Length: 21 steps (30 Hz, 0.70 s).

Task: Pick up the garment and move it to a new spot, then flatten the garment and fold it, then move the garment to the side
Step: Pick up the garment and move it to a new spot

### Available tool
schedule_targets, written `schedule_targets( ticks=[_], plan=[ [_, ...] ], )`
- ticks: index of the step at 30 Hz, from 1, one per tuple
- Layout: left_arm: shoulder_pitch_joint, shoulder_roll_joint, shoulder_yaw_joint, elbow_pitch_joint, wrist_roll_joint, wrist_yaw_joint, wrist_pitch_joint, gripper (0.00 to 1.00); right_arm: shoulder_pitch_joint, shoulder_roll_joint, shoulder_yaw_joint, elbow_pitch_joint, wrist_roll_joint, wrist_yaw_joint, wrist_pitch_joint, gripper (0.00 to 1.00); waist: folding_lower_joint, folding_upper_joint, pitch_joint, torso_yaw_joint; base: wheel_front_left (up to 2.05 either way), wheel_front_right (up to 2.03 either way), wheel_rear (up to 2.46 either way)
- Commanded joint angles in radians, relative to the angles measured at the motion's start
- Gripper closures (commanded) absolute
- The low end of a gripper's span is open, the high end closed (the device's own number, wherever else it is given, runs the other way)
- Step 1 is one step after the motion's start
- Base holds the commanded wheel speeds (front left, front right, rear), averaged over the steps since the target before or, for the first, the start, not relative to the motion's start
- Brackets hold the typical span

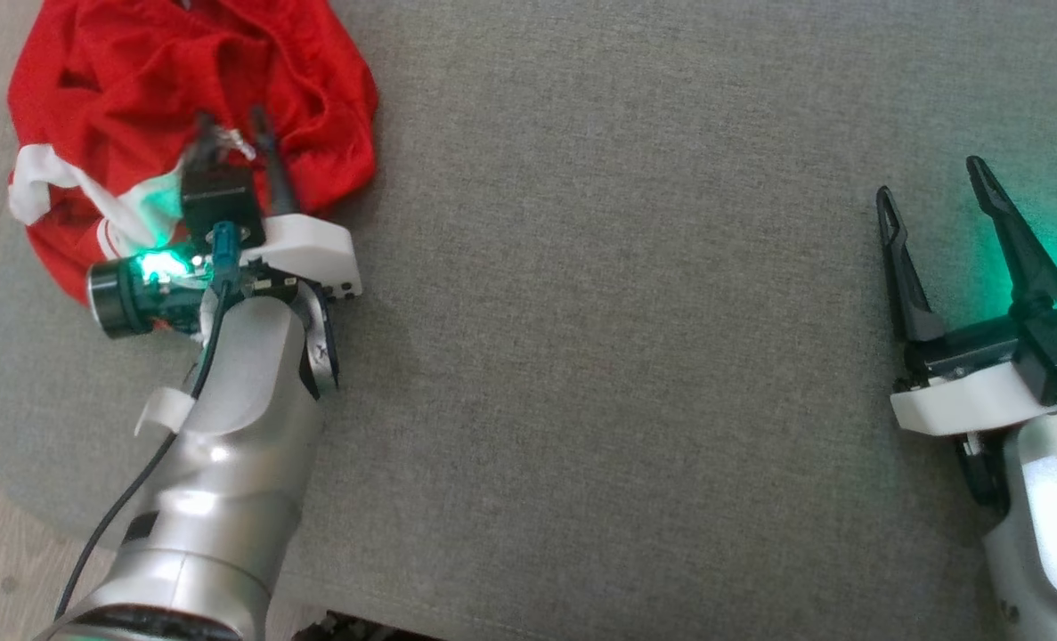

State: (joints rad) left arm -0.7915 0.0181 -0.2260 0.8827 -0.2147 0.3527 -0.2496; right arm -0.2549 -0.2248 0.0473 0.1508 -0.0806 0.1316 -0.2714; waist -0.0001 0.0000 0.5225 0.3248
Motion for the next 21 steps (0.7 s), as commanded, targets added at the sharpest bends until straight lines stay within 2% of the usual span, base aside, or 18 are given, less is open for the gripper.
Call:
schedule_targets(
  ticks=[1,7,9,11,12,17,21],
  plan=[
    [-0.010,0.032,0.011,-0.027,-0.010,0.001,-0.010,1.00,0.015,-0.008,0.014,0.045,-0.010,-0.001,0.010,0.00,0.0001,0.0000,-0.009,0.005,0.00,0.00,0.00],
    [0.009,0.041,0.000,-0.218,0.033,-0.009,-0.012,1.00,0.014,0.024,0.030,0.056,-0.003,-0.001,0.010,0.00,0.0001,0.0000,-0.068,-0.011,0.00,0.00,0.00],
    [0.009,0.065,-0.013,-0.321,0.067,-0.039,-0.012,1.00,0.006,0.053,0.031,0.058,0.002,-0.001,0.010,0.00,0.0001,0.0000,-0.109,-0.045,0.00,0.00,0.00],
    [-0.006,0.084,-0.027,-0.377,0.086,-0.069,-0.012,1.00,0.003,0.076,0.030,0.059,0.004,-0.001,0.010,0.00,0.0001,0.0000,-0.140,-0.075,0.00,0.00,0.00],
    [-0.006,0.084,-0.027,-0.377,0.086,-0.069,-0.012,1.00,0.003,0.076,0.030,0.059,0.004,-0.001,0.010,0.00,0.0001,0.0000,-0.140,-0.075,0.00,0.00,0.00],
    [-0.085,0.134,-0.061,-0.454,0.099,-0.163,-0.004,1.00,-0.001,0.136,0.032,0.056,0.020,-0.001,0.010,0.00,0.0001,0.0000,-0.225,-0.193,0.00,0.00,0.00],
    [-0.167,0.166,-0.097,-0.536,0.110,-0.233,0.053,1.00,-0.001,0.165,0.033,0.029,0.039,-0.001,0.010,0.00,0.0001,0.0000,-0.291,-0.316,0.00,0.00,0.00]
  ],
)
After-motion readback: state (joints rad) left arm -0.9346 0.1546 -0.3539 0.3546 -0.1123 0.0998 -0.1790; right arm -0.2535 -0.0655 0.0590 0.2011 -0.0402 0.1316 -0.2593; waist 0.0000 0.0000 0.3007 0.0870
